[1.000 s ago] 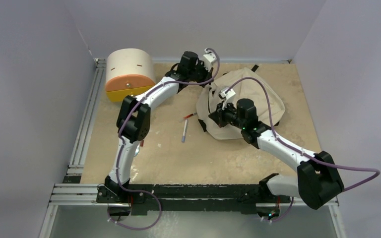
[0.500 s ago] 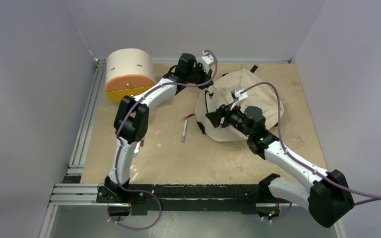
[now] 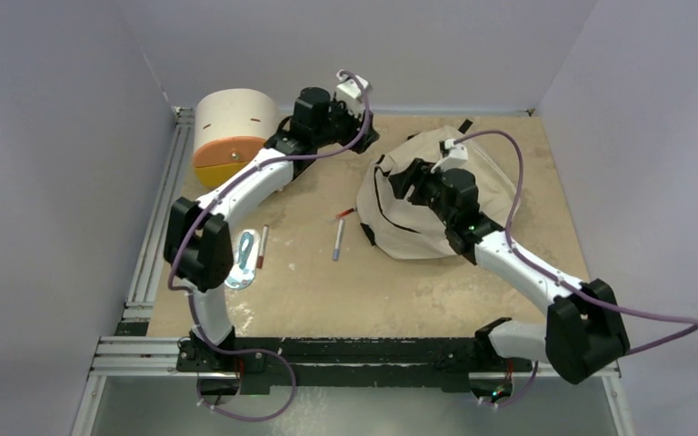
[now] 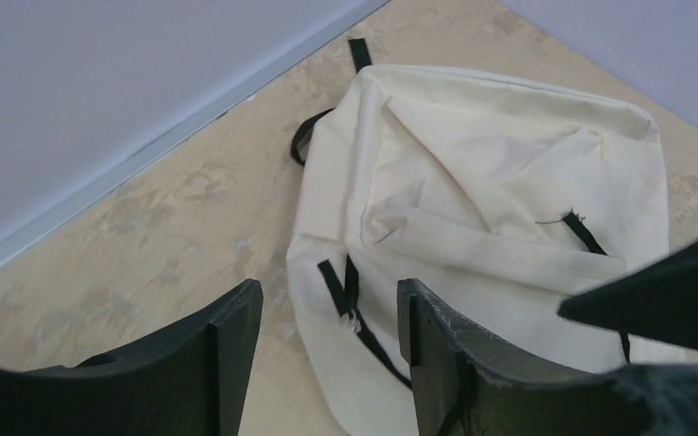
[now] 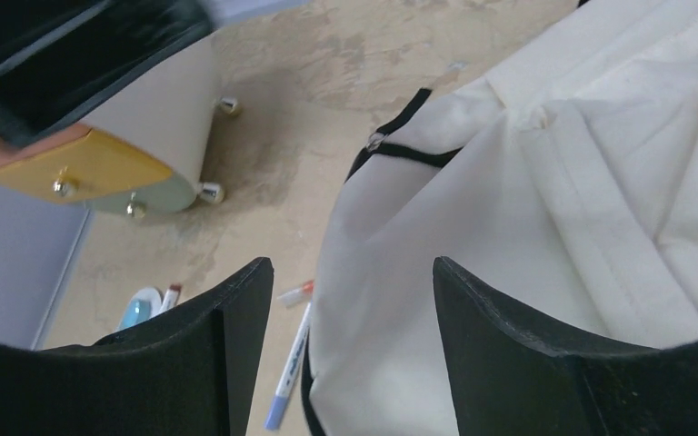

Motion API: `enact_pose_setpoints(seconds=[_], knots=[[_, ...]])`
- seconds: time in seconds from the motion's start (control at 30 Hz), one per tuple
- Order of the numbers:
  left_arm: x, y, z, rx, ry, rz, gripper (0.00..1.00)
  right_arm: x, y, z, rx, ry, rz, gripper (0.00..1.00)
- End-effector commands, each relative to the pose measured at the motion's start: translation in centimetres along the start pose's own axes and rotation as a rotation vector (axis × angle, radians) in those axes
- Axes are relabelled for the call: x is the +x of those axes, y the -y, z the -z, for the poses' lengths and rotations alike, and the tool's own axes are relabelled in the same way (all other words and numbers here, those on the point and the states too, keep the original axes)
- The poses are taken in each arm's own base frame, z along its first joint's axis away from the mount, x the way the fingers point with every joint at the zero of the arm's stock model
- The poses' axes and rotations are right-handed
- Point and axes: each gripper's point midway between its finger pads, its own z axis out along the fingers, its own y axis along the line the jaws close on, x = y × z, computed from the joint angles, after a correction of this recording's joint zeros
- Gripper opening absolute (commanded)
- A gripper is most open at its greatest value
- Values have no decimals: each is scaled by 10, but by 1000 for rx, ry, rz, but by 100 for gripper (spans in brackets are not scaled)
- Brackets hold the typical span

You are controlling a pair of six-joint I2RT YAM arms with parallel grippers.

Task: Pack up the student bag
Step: Zip the student bag at the center of the board.

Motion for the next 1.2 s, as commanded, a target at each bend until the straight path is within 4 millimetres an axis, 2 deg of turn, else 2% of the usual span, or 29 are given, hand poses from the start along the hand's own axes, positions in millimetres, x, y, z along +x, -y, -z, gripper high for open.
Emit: enact_pose_setpoints(seconds=[0.0, 0.17, 0.33, 0.53, 0.73, 0.97, 1.17], knots=[[-22, -19, 47, -154, 66, 82, 56, -28, -3, -22, -7, 4, -153, 68], [-9, -10, 73, -166, 94, 110, 58, -17, -4, -54, 7, -106, -252, 66], [6, -2, 87, -163, 87, 166, 60, -8, -5, -86, 11, -171, -313, 64], [15, 8, 95, -137, 62, 215, 62, -1, 14, -118, 110, -197, -338, 63], [19, 13, 99, -125, 50, 227, 63, -1, 29, -135, 152, -187, -353, 62], [20, 17, 98, -100, 43, 238, 64, 6, 37, -149, 134, -204, -381, 59], [17, 20, 97, -78, 41, 221, 64, 10, 29, -158, 82, -223, -396, 57]])
